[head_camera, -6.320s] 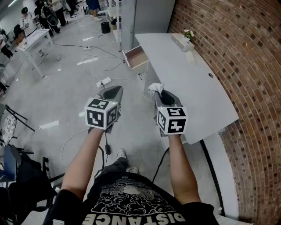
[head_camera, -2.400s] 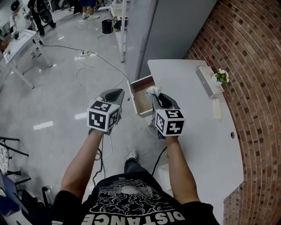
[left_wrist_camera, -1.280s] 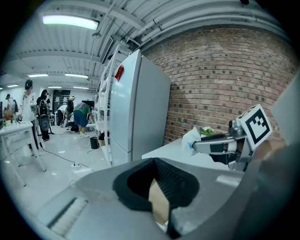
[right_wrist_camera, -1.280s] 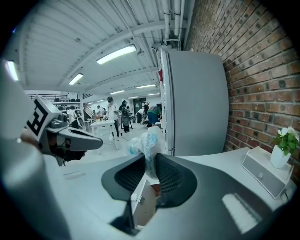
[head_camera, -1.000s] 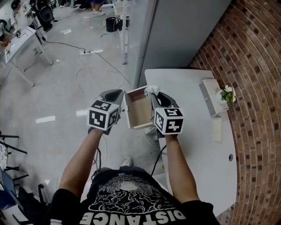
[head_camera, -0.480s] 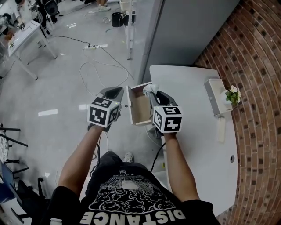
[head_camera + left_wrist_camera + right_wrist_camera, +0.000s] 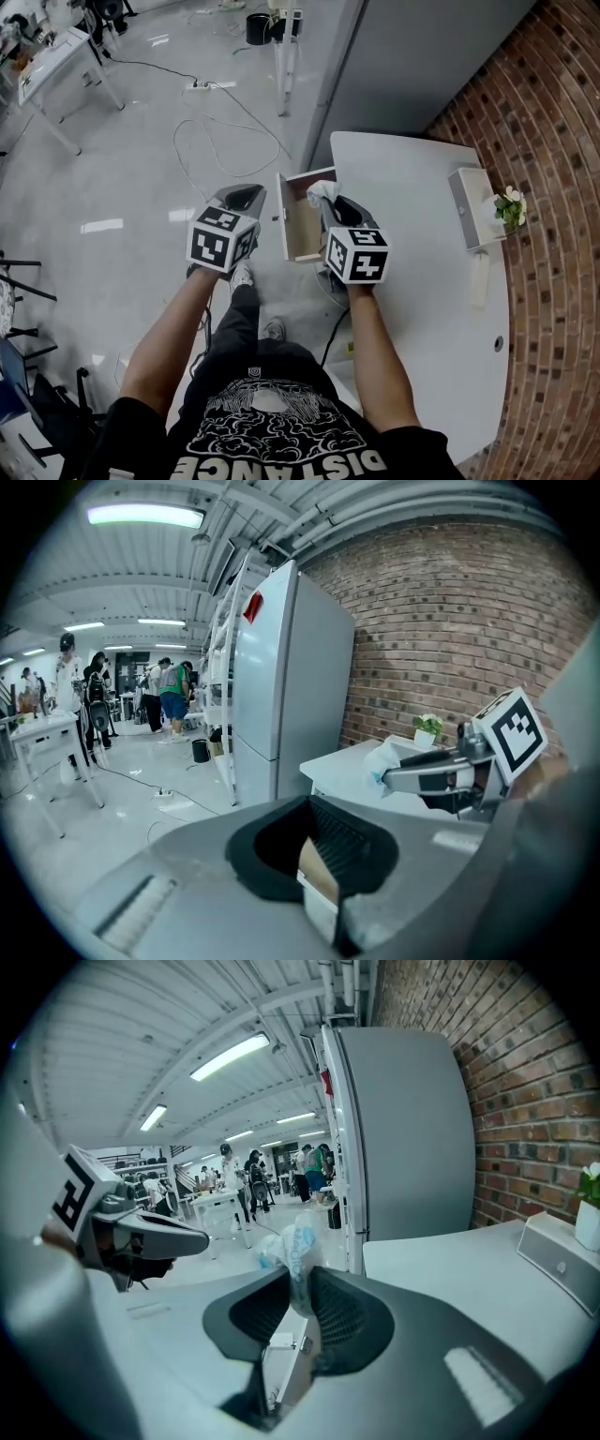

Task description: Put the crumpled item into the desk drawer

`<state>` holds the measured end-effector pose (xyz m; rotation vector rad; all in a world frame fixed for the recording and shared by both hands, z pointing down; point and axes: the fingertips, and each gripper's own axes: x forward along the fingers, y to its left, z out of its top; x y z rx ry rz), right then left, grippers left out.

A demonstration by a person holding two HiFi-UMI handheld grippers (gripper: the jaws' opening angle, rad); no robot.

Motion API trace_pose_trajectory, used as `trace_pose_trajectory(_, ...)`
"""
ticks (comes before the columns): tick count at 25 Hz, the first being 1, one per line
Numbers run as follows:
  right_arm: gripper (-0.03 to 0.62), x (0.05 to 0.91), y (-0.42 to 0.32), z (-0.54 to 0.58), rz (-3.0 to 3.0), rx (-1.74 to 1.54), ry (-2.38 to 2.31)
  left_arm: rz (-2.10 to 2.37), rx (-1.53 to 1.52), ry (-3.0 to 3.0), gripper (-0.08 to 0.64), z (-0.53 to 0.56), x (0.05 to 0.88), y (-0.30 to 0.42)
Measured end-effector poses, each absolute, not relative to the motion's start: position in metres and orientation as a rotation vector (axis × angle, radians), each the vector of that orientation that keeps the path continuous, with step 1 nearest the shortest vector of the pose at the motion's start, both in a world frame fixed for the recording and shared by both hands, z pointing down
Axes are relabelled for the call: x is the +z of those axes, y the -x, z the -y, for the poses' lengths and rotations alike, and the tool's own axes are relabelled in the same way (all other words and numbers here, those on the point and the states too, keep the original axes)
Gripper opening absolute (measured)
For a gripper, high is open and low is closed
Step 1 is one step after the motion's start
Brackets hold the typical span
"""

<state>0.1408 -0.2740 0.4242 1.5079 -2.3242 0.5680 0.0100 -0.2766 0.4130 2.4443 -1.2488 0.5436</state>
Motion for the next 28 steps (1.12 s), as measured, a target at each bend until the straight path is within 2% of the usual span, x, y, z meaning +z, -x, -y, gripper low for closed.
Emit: trace_pose_trajectory(28, 0.077, 0.599, -0.123, 0.325, 2.124, 0.813, -1.510, 1.035, 0.735, -2.344, -0.002, 0.329, 0.570, -0.008)
